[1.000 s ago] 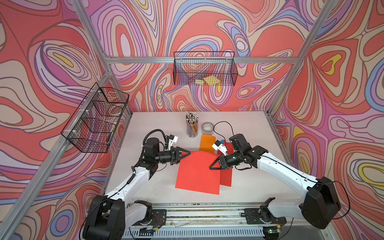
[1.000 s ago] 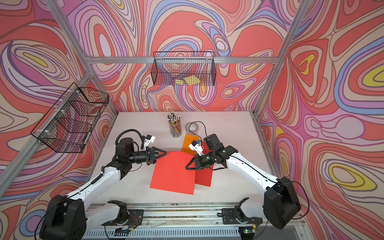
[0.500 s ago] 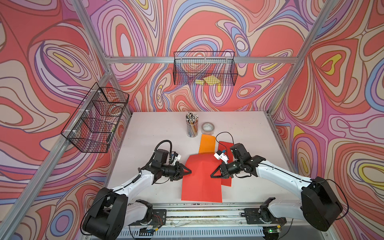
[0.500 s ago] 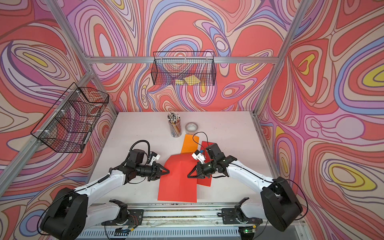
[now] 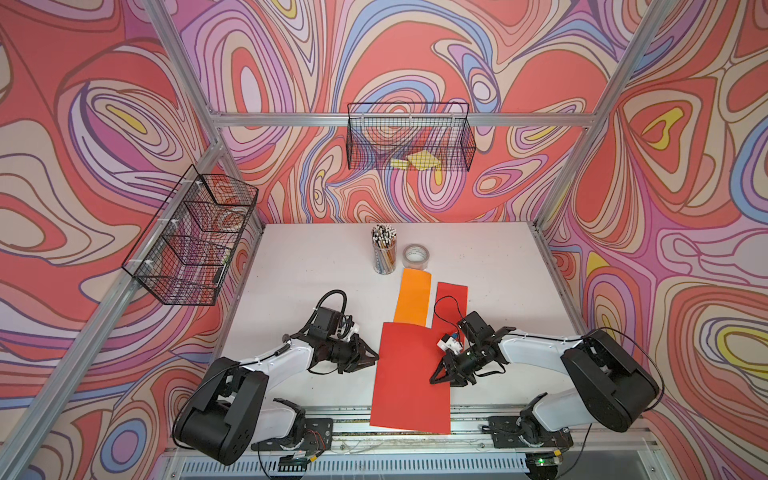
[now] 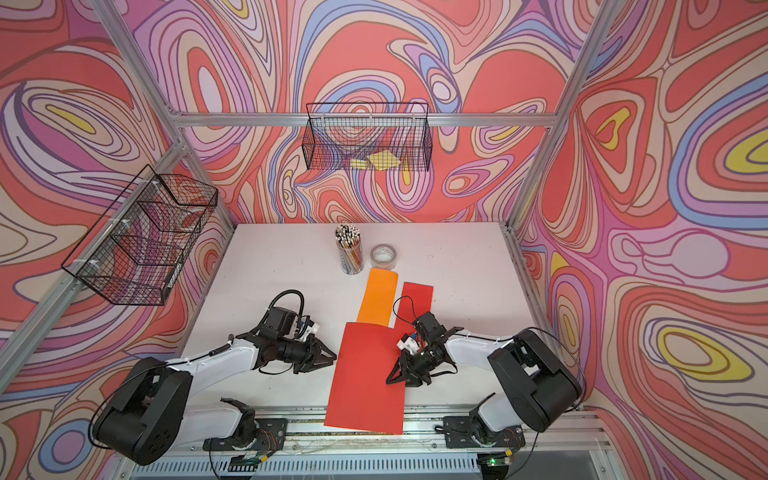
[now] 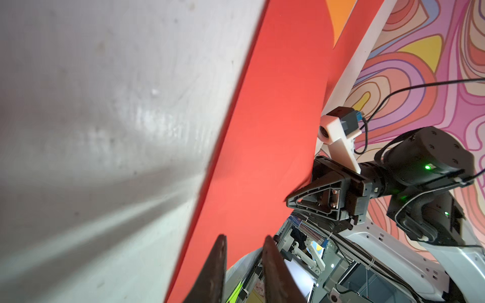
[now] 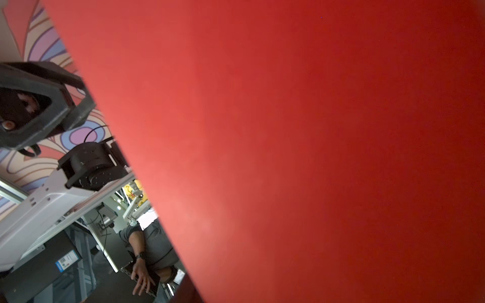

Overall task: Fold the rectangular paper in half along the long edge
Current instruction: Fold the paper.

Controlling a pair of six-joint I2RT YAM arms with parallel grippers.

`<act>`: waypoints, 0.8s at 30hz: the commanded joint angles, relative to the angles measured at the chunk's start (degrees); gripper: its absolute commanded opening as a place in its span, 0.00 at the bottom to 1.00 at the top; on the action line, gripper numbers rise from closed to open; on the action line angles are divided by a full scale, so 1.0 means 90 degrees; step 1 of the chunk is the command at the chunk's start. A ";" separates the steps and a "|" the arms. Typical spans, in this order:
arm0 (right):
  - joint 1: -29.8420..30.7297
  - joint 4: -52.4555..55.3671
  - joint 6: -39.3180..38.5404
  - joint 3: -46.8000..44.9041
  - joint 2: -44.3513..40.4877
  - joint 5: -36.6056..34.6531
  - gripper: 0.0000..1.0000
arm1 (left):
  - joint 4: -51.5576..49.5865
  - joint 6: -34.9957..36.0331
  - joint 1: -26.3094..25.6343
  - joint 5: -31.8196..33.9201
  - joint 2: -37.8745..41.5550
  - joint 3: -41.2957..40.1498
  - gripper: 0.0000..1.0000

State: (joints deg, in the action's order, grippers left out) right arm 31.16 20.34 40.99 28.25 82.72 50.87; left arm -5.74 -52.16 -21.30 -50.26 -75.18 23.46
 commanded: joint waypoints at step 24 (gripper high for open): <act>-0.0017 0.2446 -0.1069 0.2142 0.1308 -0.2471 0.00 | 0.0528 -0.0345 -0.0374 0.0214 -0.0785 0.1510 0.22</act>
State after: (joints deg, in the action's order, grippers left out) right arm 31.16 39.33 33.04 46.06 94.15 32.32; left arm -2.94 -53.69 -23.79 -49.15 -80.27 34.33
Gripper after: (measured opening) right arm 0.050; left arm 0.232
